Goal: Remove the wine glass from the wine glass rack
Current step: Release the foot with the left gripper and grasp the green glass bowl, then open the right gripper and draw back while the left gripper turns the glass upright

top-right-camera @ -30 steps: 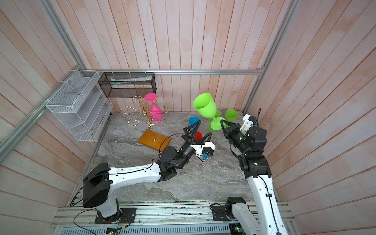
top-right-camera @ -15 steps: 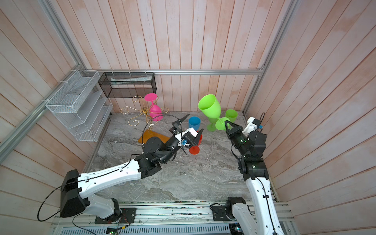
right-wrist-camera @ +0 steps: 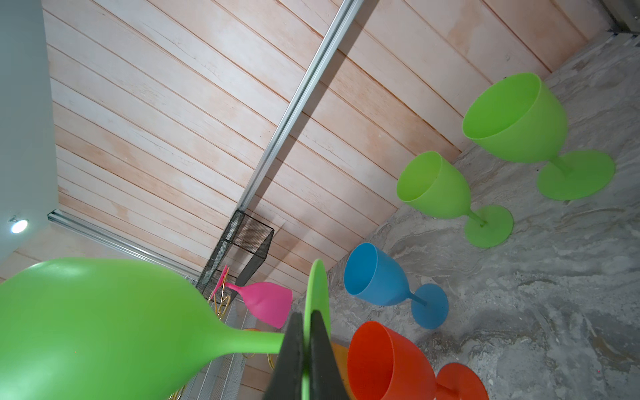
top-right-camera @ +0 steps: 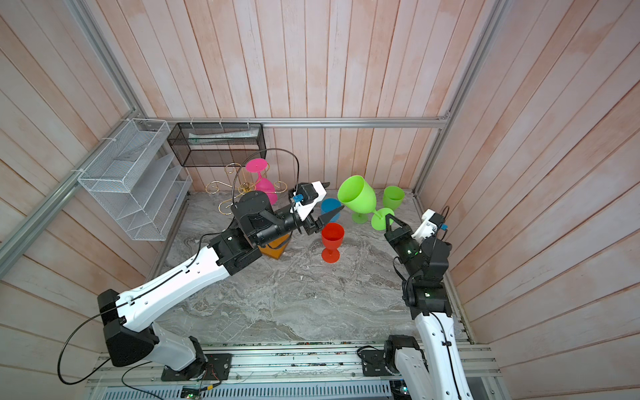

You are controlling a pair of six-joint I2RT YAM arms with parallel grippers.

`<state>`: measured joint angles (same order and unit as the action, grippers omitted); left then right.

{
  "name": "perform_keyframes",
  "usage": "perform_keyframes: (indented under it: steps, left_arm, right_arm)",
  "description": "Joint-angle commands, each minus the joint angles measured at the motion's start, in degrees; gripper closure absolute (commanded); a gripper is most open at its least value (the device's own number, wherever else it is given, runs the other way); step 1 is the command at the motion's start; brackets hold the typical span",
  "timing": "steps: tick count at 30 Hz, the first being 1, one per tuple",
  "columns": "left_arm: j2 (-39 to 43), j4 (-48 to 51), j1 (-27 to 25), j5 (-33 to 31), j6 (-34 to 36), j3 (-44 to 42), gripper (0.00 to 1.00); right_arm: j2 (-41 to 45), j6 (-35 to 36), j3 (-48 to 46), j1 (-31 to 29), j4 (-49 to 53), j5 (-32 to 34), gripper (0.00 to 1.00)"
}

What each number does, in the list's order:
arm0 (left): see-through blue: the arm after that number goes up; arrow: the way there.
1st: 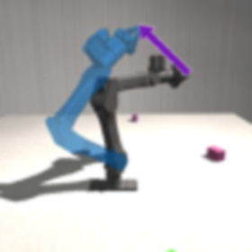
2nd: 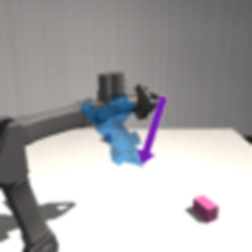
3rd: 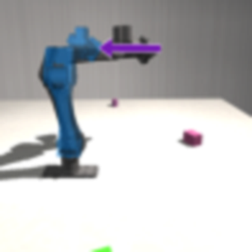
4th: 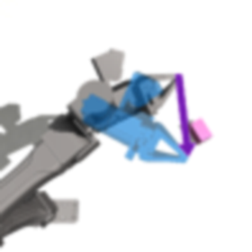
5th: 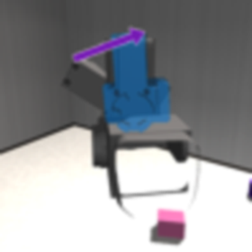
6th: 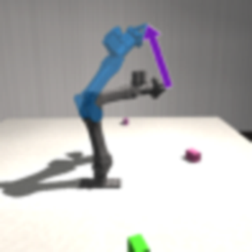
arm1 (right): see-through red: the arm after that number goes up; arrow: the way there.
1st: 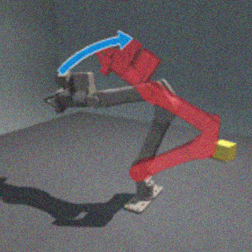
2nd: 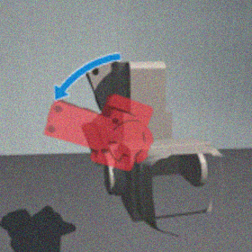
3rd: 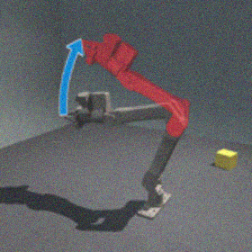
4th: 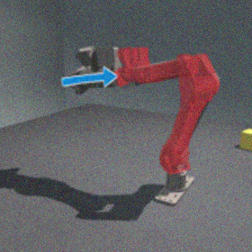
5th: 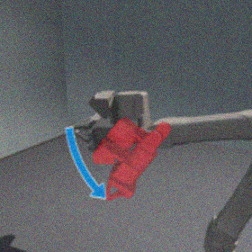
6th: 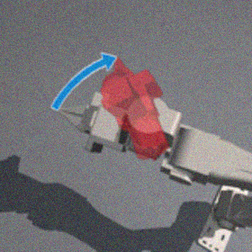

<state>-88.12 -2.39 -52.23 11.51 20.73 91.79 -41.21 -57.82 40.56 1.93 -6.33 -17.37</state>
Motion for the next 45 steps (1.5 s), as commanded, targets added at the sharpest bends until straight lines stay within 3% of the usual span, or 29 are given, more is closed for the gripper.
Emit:
perform_keyframes:
  steps: [1,7,16,27,32,37,42,45]
  left_arm:
    - [-3.46,9.94,0.55,8.84,-2.91,4.37,0.32]
    - [-6.61,11.9,0.93,10.13,-3.47,7.63,0.32]
    - [-11.16,15.14,4.4,18.9,-8.05,14.61,0.32]
    - [-17.29,22.29,5.12,23.19,-7.9,23.33,0.43]
    - [-17.92,22.61,5.12,24.09,-8.25,22.89,0.49]
    - [-18.16,22.08,5.12,23.09,-8.42,22.14,0.65]
    - [-18.42,21.55,5.12,21.75,-8.95,22.86,0.98]
    - [-18.31,21.55,5.12,20.79,-9.13,23.09,1.0]
  right_arm:
    - [0.96,3.1,-1.07,0.35,-3.57,1.81,1.0]
    - [0.85,4.1,-1.29,0.33,-4.42,1.88,1.0]
    - [1.84,6.36,-2.56,0.43,-4.87,2.15,1.0]
    - [0.37,6.56,-3.73,0.73,-7.58,1.63,1.0]
    - [-0.4,6.5,-3.73,1.31,-8.08,1.42,1.0]
    - [-0.97,6.19,-3.69,1.67,-8.66,1.2,1.0]
    - [-1.61,6.13,-3.58,1.69,-9.05,0.9,1.0]
    - [-1.77,6.78,-3.05,1.71,-8.19,1.06,1.0]
